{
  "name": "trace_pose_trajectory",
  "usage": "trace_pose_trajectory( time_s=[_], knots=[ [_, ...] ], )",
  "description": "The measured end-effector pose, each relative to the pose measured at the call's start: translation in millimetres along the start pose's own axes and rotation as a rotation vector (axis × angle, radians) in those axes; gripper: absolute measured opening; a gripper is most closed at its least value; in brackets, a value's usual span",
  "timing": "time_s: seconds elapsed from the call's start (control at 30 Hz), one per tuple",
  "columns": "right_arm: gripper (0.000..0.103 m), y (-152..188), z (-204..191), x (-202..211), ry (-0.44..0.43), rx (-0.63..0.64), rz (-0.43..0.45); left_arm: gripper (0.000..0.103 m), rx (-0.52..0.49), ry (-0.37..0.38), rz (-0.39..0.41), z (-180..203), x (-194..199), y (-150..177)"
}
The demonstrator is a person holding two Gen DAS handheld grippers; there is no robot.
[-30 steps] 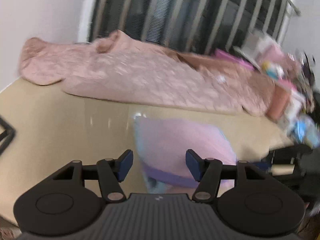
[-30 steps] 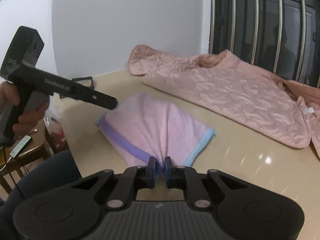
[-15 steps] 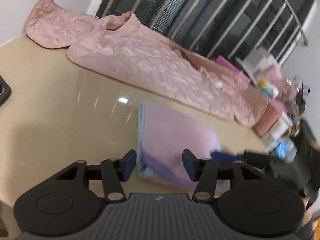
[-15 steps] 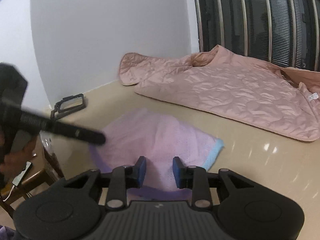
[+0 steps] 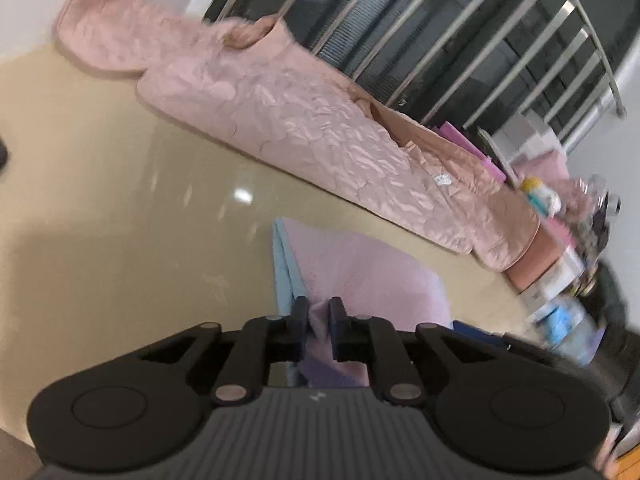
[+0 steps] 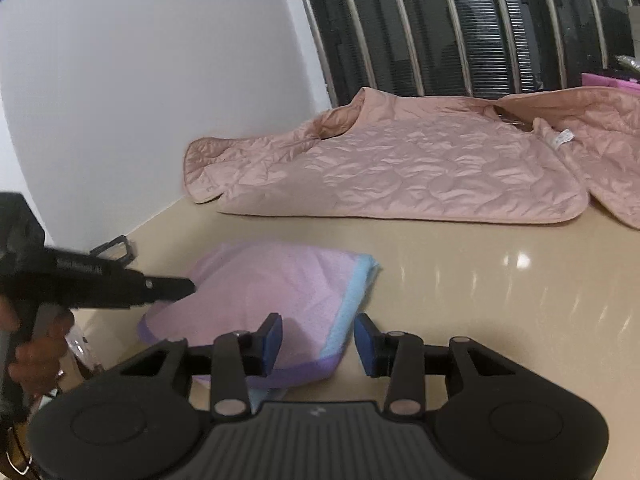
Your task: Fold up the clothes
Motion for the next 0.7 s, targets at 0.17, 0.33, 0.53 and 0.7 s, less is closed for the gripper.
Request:
trace_pose_trajectory(
  time_s=[0.17, 0.33, 0.53, 0.7],
  knots=[
    [0.025, 3.7, -12.8, -10.1, 0.016, 0.067, -0.026, 0.032, -0.032, -0.098, 0.018, -3.0, 12.2, -3.0],
    [0.06, -16.7, -3.2, 11.4, 0.072, 0.094, 0.034, 0.062, -0.112, -0.116, 0.073, 18.1, 33.5, -5.2],
    [0.065, -60.2, 24.2, -15.5, -0.028, -0.012, 0.044, 0.07, -0.189, -0.202, 0.037, 31.3, 17.1, 11.2],
    [0.036, -56.6, 16.6, -58.2, 0.11, 0.144, -0.107, 0.067, -0.21, -0.225, 0.025, 29.2, 11.7, 22.5]
  ],
)
Point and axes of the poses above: each gripper's, at about its wrist camera, not at the fingertips, and x roughly against the way its jaws point, z to its right, y to its underside, the point moved 9 cm from there along -x, roughly the way its jaws point, and after that the axes turned 8 degrees about -z, right-handed, at the moved point
